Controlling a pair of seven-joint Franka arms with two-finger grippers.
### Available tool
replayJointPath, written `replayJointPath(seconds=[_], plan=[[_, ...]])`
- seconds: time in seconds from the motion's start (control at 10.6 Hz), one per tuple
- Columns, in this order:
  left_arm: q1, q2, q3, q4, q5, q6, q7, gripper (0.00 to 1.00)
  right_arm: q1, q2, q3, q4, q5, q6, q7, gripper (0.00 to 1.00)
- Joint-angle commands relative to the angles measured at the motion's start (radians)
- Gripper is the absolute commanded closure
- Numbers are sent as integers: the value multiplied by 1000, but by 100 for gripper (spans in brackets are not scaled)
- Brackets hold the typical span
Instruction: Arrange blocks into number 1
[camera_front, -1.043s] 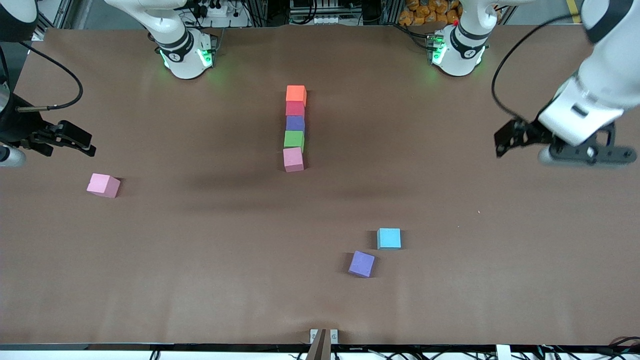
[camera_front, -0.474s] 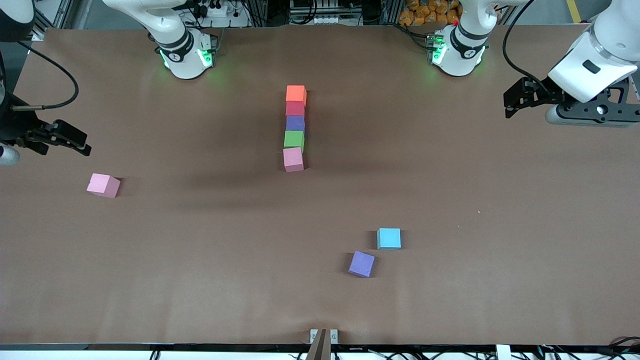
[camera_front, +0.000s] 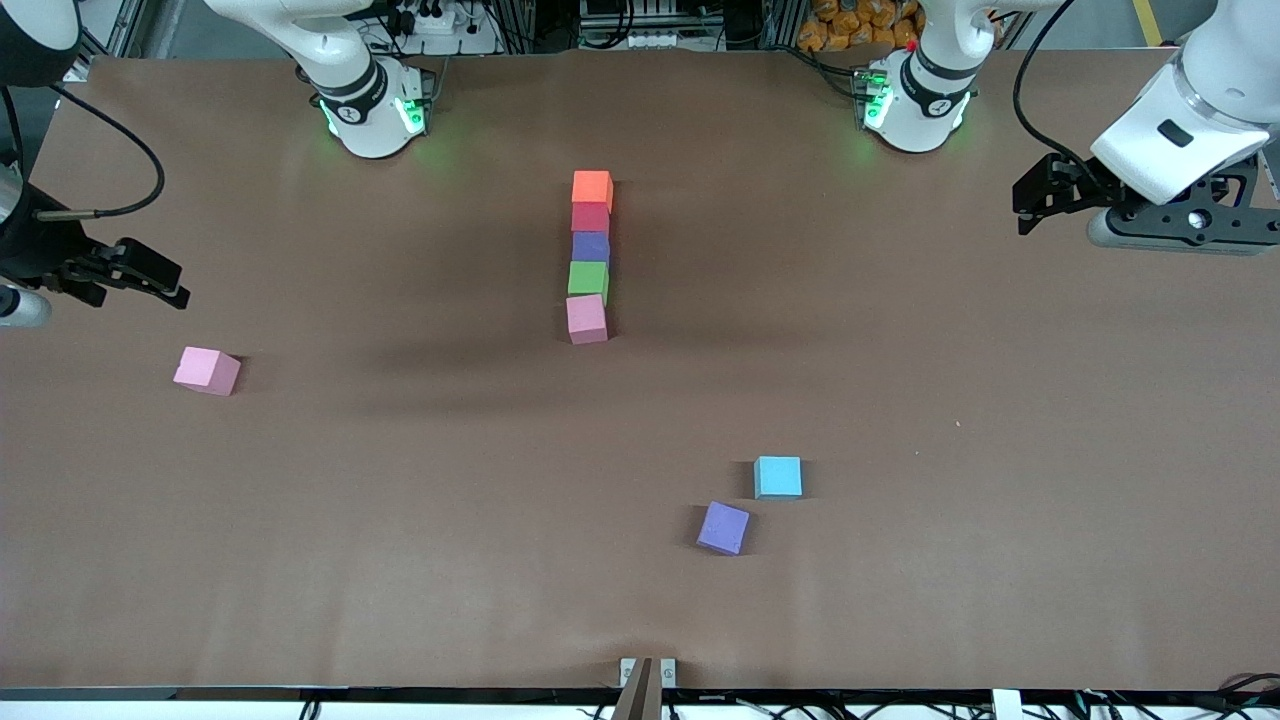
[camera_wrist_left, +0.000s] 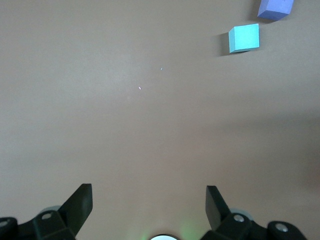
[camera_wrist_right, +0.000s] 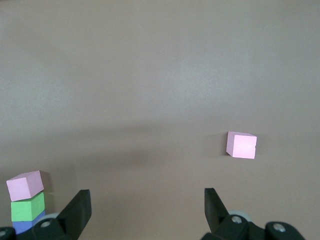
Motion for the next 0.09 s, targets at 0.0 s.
replayJointPath(seconds=[0.0], plan=[[7, -16, -3, -10, 7, -10, 36, 0, 1, -37, -7, -38, 16, 13, -13, 0]])
